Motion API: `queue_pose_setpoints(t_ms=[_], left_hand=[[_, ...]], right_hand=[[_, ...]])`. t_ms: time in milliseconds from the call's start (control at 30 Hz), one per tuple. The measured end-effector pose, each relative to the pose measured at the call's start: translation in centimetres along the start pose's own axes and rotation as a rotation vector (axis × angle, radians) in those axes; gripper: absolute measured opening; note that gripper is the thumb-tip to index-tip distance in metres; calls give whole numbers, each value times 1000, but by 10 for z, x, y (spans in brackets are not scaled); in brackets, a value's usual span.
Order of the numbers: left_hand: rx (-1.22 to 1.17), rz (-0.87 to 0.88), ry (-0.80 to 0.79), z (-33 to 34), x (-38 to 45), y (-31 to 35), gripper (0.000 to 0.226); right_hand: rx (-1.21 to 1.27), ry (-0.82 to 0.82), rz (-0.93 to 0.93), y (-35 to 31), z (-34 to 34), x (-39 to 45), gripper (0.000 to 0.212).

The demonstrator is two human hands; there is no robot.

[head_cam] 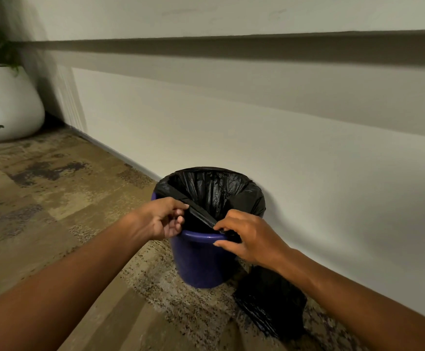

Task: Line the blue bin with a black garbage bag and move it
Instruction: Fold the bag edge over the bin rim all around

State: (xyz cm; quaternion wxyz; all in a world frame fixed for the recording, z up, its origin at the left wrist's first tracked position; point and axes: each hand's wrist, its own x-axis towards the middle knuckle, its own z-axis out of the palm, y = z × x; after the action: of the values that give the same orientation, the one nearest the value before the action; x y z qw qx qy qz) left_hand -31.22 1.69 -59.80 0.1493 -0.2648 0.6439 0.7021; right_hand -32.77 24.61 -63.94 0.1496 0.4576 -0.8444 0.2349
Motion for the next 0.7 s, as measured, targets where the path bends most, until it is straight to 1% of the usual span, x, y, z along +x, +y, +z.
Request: queue_pose_setpoints(t_ms=[67,133,200,267,333,400,500,600,700], left_hand=[[-69,12,-24,-3,-3,-4,58],[-84,27,-12,-3,-5,-12,55],[-47,64,42,1,-7,-24,44],[-56,108,108,5,-7,-39,31],[-112,144,149,8,-7,-50,17],[-159,168,156,7,-8,-53,9],[-197,188,171,4,-7,-49,13],[-207,250,264,-3,-5,-50,16],[-236,293,308,-12,-5,-51,12]], right_hand=[[-52,18,-10,11,-2,-8,27],[-108,60,4,21,-2,-17,24],[-127,112,30,28,-1,-27,22],[-178,144,2,30,6,-38,19],[-233,131,-48,31,15,-48,16],[-251,116,-70,32,23,-53,13],[-232,157,-15,38,27,-52,11],[-205,187,38,43,30,-50,13],[-189,197,41,40,35,-51,14]])
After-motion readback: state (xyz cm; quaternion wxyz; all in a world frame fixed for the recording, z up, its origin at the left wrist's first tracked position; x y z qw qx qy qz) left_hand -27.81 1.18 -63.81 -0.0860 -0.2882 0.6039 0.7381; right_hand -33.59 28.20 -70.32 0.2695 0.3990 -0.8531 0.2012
